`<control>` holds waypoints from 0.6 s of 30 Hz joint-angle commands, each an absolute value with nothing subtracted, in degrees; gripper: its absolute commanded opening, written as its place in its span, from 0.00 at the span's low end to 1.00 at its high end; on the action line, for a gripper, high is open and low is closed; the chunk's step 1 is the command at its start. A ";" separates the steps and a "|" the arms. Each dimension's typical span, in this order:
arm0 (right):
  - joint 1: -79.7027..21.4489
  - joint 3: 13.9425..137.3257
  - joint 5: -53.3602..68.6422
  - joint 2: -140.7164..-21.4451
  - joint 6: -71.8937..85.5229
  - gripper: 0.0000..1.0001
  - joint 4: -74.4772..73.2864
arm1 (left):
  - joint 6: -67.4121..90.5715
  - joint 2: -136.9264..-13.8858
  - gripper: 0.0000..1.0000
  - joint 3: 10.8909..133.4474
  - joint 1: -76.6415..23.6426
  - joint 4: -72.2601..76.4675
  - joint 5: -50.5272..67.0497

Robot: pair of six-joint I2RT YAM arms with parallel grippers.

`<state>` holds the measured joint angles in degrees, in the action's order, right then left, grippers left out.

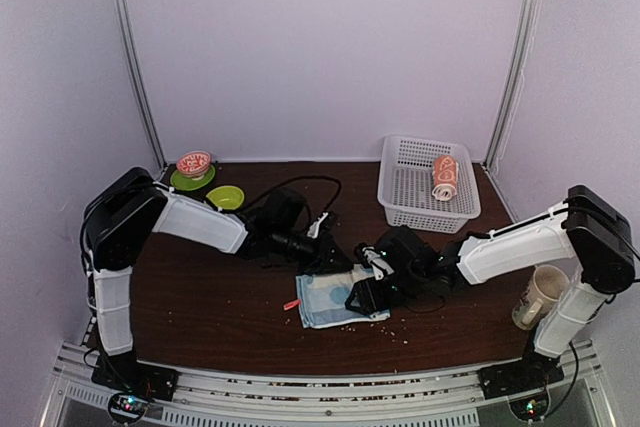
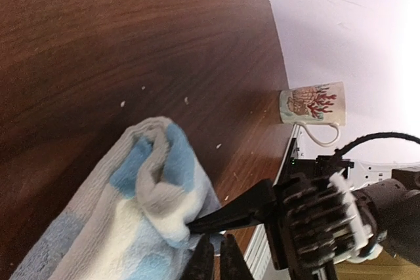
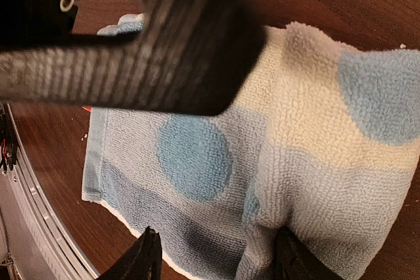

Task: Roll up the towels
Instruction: Roll the towel at the center of the board.

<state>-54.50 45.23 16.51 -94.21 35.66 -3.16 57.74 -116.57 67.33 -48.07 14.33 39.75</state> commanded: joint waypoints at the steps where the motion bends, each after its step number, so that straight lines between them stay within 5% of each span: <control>1: -54.15 43.57 16.87 -94.51 34.86 0.59 -5.21 | 59.73 -118.89 0.06 72.60 -48.84 20.21 42.28; 18: -54.23 43.51 17.25 -90.69 34.59 0.62 -5.12 | 61.10 -128.82 0.00 76.13 -49.06 17.76 43.23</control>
<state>-54.35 44.47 16.93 -93.21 34.68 -2.79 61.23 -126.82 74.15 -48.80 16.73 42.50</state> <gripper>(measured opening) 0.605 0.012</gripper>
